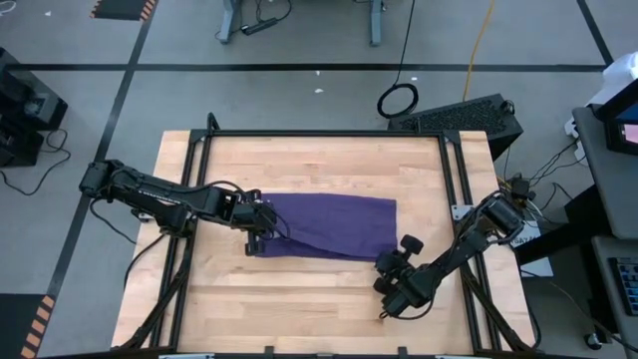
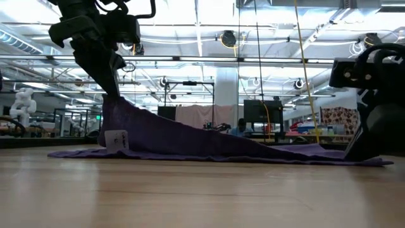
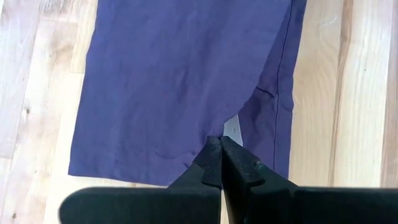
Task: Roll towel into tight, uniform cylinder
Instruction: Fold the purple towel on the table
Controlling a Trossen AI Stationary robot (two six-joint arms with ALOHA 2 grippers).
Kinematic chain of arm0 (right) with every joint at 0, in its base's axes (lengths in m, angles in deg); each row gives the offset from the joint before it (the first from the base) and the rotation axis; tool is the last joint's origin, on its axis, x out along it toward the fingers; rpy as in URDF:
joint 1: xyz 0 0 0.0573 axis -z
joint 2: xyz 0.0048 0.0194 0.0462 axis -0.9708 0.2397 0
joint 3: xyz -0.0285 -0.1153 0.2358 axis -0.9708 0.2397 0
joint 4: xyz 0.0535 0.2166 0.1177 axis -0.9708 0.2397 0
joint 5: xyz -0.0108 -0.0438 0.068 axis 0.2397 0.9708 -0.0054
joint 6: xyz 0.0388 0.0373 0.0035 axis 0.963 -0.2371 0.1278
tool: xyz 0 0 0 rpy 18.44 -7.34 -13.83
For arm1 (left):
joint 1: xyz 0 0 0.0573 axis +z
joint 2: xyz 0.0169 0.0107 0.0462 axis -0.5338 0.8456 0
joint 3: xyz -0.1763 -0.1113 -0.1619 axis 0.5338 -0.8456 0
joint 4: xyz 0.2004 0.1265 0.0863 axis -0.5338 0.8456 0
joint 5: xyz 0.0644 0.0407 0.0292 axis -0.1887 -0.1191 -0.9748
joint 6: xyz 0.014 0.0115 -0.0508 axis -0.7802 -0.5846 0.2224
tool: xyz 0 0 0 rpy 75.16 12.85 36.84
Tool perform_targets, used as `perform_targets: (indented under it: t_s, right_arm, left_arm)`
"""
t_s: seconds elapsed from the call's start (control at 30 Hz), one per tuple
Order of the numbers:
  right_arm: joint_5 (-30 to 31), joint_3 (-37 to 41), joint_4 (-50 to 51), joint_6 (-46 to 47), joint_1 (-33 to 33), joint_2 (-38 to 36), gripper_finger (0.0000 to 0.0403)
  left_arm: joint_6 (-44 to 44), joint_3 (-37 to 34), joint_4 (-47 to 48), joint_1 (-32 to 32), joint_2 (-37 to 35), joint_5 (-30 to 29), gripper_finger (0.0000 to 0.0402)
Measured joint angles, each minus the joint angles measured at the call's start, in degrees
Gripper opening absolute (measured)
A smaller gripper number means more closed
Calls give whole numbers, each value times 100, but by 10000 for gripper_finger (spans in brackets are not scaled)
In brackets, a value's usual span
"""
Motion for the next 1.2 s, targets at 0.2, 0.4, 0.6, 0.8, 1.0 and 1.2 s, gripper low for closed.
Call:
perform_targets:
  t_s: [0.2,0.4,0.6,0.8,1.0,1.2]
  right_arm:
    - [-333,4,102,-199,-109,-570,90]
    - [-531,2,331,-615,-285,-1054,141]
    - [-494,393,-81,-863,-539,-1087,145]
    - [-439,857,-487,-611,-671,-1087,135]
    - [-379,946,-566,-565,-671,-1087,125]
    - [-409,955,-696,-652,-664,-1087,90]
  left_arm:
    - [-2,0,13,0,0,-2,0]
    - [-4,0,11,0,0,-2,0]
    - [-9,0,15,0,0,-4,0]
    - [-9,0,24,0,0,-7,0]
    - [-7,0,27,0,0,-9,0]
    - [-7,0,-16,0,0,-26,0]
